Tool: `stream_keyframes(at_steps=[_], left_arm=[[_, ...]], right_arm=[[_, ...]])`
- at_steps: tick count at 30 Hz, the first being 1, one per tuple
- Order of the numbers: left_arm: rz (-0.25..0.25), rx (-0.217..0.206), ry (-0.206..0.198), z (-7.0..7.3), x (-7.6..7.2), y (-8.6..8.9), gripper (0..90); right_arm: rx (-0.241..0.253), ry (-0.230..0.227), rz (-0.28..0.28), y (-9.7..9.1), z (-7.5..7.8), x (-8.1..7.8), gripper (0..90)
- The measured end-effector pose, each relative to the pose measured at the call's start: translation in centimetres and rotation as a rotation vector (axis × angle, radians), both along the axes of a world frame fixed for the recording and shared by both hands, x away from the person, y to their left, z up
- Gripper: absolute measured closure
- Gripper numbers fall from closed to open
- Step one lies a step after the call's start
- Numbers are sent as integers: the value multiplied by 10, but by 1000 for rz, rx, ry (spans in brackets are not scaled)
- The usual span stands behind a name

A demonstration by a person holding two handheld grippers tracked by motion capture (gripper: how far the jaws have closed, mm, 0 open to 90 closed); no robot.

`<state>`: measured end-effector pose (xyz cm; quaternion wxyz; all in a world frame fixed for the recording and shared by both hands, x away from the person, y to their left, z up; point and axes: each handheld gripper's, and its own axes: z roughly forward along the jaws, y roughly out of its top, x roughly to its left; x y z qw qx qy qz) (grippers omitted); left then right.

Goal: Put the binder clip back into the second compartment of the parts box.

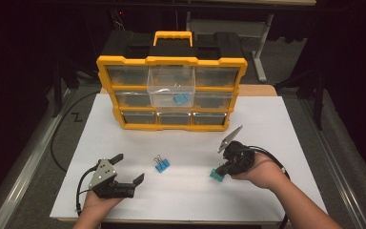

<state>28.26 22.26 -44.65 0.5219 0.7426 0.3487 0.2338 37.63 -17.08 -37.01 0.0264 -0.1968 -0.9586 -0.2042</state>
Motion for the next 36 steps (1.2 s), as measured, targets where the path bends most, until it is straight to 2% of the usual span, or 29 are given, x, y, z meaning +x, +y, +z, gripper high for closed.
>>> stream_keyframes(at_steps=[4, 17, 32, 35, 36], left_arm=[[1, -1, 0, 0, 0, 0, 4], [3, -4, 1, 0, 0, 1, 3], [5, -6, 2, 0, 2, 0, 3], [6, -8, 2, 0, 2, 0, 3], [6, -8, 2, 0, 2, 0, 3]], right_arm=[[-10, -10, 9, -6, 11, -1, 900], [-23, -9, 27, -10, 43, -1, 900], [-32, -7, 77, 1, 90, 6, 900], [-32, 7, 90, 2, 103, 8, 900], [-32, 7, 90, 2, 103, 8, 900]])
